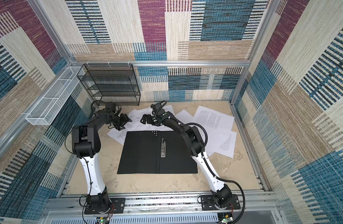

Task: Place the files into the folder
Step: 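Grasp the drawing sheet edge with the right gripper and lift it toward the folder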

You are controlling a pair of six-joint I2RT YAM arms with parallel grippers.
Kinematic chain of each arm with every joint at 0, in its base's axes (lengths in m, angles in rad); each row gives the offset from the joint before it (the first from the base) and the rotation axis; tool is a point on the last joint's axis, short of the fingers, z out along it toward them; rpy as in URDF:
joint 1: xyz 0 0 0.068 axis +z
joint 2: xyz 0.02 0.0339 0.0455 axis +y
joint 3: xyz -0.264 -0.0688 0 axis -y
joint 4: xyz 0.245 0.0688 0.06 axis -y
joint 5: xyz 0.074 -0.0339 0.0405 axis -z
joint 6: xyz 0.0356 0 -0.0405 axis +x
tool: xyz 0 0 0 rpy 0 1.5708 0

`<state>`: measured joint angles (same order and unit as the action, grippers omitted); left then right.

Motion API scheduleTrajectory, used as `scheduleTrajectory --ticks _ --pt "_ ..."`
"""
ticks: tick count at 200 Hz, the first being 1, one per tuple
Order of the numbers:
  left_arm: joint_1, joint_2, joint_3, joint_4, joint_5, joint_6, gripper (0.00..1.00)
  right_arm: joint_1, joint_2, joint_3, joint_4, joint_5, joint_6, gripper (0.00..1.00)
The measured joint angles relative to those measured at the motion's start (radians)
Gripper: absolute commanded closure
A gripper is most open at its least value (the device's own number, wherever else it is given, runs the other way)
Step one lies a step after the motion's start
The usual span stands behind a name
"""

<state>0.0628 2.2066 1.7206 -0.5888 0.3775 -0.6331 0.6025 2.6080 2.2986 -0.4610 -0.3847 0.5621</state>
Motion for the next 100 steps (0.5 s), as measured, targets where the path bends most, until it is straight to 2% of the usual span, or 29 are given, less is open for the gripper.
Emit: scheduleTrajectory --ticks 100 --pt "0.021 0.043 -0.028 0.072 0.058 -0.001 0.27 0.000 0.046 0.043 0.029 0.018 0.124 0.07"
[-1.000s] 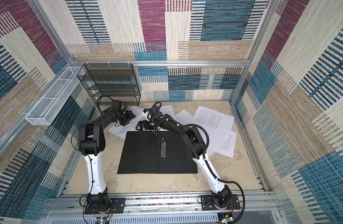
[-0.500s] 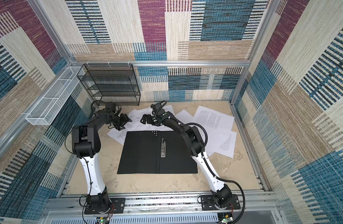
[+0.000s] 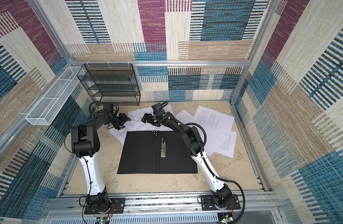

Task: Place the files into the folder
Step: 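Grasp the drawing sheet edge with the right gripper and lift it toward the folder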

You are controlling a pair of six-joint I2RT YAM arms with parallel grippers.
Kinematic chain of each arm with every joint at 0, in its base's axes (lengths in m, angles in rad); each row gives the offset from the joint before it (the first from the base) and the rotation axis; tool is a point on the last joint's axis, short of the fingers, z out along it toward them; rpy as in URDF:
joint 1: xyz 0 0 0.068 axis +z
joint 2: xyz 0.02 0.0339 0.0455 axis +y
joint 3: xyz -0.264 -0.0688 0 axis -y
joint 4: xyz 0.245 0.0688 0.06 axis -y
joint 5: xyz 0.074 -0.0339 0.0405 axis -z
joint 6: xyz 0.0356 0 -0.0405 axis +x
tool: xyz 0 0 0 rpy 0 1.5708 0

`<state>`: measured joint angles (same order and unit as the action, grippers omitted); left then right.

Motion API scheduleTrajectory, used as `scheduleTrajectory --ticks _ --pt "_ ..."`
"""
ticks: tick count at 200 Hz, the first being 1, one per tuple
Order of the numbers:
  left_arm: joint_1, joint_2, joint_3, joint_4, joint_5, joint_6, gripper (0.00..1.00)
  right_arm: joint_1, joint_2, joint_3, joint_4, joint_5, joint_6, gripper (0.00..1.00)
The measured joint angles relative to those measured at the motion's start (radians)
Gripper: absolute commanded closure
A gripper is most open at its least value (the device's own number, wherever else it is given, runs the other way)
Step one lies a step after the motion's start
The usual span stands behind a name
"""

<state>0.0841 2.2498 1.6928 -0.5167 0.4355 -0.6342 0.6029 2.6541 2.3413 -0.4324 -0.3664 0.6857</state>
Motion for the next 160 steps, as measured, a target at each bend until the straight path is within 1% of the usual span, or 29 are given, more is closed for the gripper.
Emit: scheduleTrajectory --ticks 43,79,118,128,139,160 --pt "0.001 -0.013 -0.037 0.053 0.014 -0.026 0.27 0.012 0.012 0.006 0.038 -0.020 0.064 0.07" --pt "0.001 -0.014 -0.046 0.066 0.013 -0.044 0.27 0.031 0.007 -0.016 0.069 -0.094 0.124 0.06" --pt "0.003 -0.017 -0.054 0.076 0.015 -0.053 0.27 0.045 -0.032 -0.100 0.120 -0.175 0.198 0.06" --pt "0.004 -0.018 -0.056 0.080 0.015 -0.060 0.27 0.048 -0.039 -0.117 0.137 -0.181 0.209 0.10" --pt "0.005 -0.019 -0.061 0.086 0.017 -0.068 0.27 0.051 -0.043 -0.130 0.149 -0.180 0.215 0.18" --pt "0.007 -0.025 -0.071 0.098 0.021 -0.074 0.27 0.061 -0.044 -0.140 0.158 -0.145 0.218 0.30"
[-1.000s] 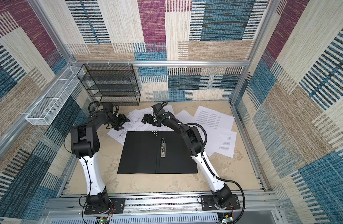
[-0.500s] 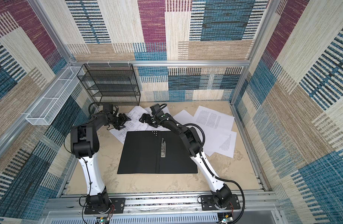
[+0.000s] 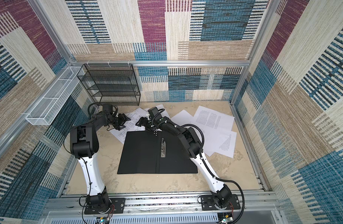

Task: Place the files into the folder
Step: 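Grasp the drawing sheet edge with the right gripper and lift it toward the folder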

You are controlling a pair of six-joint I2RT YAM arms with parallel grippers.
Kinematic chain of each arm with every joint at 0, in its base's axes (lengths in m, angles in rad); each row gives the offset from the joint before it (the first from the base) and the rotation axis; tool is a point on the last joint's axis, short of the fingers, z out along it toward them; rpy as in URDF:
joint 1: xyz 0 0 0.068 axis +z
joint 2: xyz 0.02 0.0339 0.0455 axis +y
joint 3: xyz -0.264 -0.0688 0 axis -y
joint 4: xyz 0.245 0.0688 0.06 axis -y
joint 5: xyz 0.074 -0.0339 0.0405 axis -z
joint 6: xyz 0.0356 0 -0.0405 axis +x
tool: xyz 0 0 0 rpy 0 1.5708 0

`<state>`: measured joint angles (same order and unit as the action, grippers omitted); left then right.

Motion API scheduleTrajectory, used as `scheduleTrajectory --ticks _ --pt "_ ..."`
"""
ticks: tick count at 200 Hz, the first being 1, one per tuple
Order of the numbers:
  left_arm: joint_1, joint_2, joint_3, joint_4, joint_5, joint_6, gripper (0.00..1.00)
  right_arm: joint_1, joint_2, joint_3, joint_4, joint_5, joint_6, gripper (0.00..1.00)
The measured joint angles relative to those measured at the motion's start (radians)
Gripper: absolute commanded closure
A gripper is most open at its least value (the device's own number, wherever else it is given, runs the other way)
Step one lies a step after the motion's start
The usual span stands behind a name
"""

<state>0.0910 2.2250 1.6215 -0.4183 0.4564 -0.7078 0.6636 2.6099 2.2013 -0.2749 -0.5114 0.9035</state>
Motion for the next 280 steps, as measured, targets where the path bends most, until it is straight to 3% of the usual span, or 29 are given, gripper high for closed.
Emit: scheduleTrajectory --ticks 33,80,160,191,220,226,232,280 --pt "0.006 -0.008 -0.013 0.014 0.016 -0.001 0.27 0.009 -0.019 -0.080 0.083 0.057 0.001 0.38" --pt "0.011 -0.013 -0.024 0.028 0.025 -0.003 0.28 0.009 -0.102 -0.266 0.251 0.174 0.035 0.33" --pt "0.016 -0.010 -0.029 0.037 0.043 -0.013 0.29 0.008 -0.146 -0.489 0.568 0.190 0.087 0.56" --pt "0.018 -0.009 -0.028 0.037 0.046 -0.022 0.29 0.008 -0.153 -0.512 0.623 0.206 0.102 0.79" --pt "0.018 -0.012 -0.009 0.019 0.055 -0.022 0.26 0.008 -0.149 -0.494 0.636 0.235 0.104 0.94" --pt "0.018 -0.013 -0.006 0.017 0.058 -0.022 0.12 0.008 -0.144 -0.480 0.636 0.235 0.098 0.97" --pt "0.018 -0.014 0.000 0.016 0.061 -0.019 0.06 0.008 -0.138 -0.466 0.635 0.241 0.091 1.00" --pt "0.015 -0.062 -0.002 -0.082 0.080 -0.006 0.00 0.007 -0.106 -0.368 0.604 0.286 0.029 1.00"
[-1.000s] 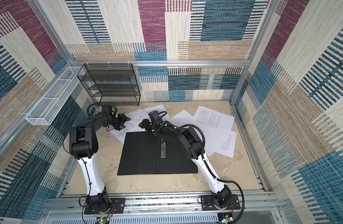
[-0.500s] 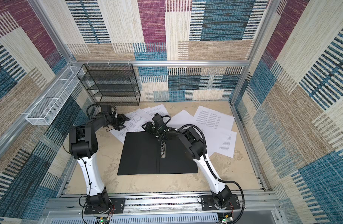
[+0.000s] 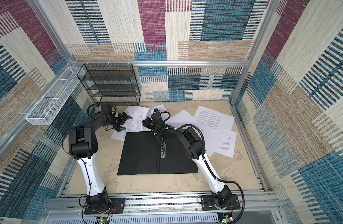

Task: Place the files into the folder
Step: 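Grasp the drawing sheet edge with the right gripper and lift it toward the folder, then carry the sheet over the folder with the right gripper while the left presses the folder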

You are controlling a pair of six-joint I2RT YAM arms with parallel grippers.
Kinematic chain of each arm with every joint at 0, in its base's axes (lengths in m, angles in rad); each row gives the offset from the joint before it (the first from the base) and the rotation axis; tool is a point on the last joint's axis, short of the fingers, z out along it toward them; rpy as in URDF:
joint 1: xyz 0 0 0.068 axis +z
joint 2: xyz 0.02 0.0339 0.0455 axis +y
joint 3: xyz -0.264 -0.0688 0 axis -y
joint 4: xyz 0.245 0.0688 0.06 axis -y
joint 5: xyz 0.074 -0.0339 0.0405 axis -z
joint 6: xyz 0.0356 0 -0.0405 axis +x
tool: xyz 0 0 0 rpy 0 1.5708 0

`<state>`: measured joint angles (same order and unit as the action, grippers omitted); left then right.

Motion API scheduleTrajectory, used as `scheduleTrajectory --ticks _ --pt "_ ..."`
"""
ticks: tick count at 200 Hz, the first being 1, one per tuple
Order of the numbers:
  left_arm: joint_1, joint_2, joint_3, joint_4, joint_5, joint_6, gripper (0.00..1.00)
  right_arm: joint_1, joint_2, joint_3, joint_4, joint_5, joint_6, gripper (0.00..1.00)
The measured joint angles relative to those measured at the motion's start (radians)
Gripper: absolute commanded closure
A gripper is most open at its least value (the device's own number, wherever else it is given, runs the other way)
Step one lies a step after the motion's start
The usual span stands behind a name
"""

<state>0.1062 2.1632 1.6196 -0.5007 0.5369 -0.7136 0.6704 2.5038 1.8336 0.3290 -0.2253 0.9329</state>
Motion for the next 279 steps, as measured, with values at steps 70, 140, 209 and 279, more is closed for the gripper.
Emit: scheduleTrajectory --ticks 70,140,209,279 --pt "-0.032 -0.235 0.008 -0.242 -0.233 0.073 0.01 -0.116 -0.196 -0.010 -0.127 0.050 -0.087 1.00" --pt "-0.222 -0.390 -0.075 -0.377 -0.353 0.175 0.00 -0.268 -0.610 -0.281 -0.327 -0.112 -0.174 1.00" --pt "-0.394 -0.403 -0.300 -0.291 -0.325 0.138 0.00 -0.393 -1.086 -0.602 -0.667 -0.283 -0.323 1.00" --pt "-0.449 -0.377 -0.367 -0.229 -0.346 0.107 0.00 -0.495 -1.195 -0.715 -1.070 -0.338 -0.548 1.00"
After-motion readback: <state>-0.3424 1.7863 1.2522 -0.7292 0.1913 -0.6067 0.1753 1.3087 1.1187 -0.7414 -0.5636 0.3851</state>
